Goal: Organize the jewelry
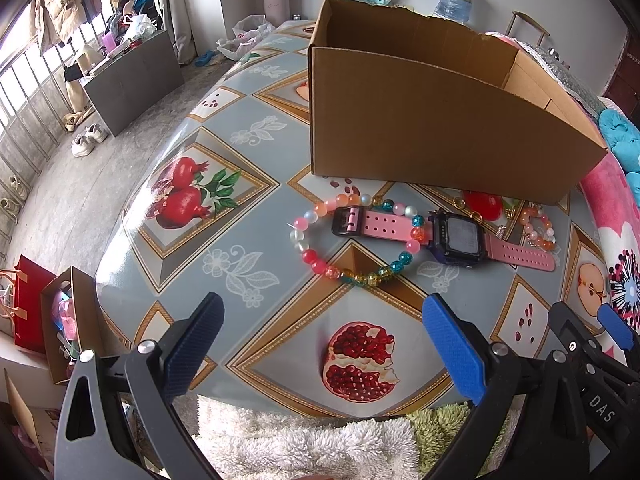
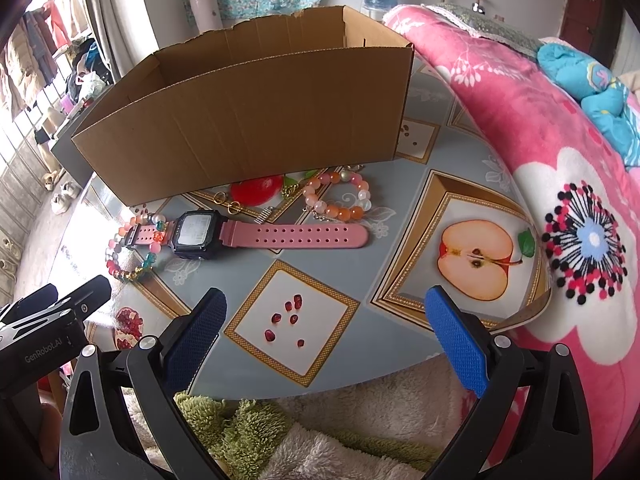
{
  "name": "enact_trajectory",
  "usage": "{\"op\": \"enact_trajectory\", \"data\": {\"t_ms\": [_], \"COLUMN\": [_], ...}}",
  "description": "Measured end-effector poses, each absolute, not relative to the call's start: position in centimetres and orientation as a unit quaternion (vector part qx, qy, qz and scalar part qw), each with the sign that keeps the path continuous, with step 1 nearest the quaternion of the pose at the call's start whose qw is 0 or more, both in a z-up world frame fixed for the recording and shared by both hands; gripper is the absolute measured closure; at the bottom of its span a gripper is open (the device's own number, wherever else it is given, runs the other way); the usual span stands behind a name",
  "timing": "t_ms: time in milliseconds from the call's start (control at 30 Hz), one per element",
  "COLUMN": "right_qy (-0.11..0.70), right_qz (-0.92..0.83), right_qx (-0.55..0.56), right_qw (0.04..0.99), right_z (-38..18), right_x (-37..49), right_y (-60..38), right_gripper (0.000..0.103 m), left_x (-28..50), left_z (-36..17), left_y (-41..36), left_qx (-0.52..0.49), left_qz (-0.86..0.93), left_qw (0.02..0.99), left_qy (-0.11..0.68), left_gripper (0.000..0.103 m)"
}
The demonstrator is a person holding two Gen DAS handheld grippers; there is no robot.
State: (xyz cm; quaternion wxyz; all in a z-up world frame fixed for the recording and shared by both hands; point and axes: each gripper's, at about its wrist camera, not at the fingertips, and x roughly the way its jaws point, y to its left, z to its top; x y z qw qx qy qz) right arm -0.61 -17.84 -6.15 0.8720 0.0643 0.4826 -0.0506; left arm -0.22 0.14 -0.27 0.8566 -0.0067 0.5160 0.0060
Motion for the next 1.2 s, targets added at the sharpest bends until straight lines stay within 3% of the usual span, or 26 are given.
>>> {"op": "enact_trajectory", "data": {"t_ms": [1200], "right_qy": [0.483], "right_qz": [-0.052], "right_qx": [0.064], "right_qw": [0.872], "right_z": [-6.18], "right_x": [-0.34], "right_y": [-17.71], "right_gripper": [0.007], "left_x": [-0.05], "left_z": [-0.25], "left_y": [0.64], "left_qx": [-0.01], "left_qz": [0.008], "left_qw": [0.856], "left_qy": [0.517], "left_gripper": [0.006]}}
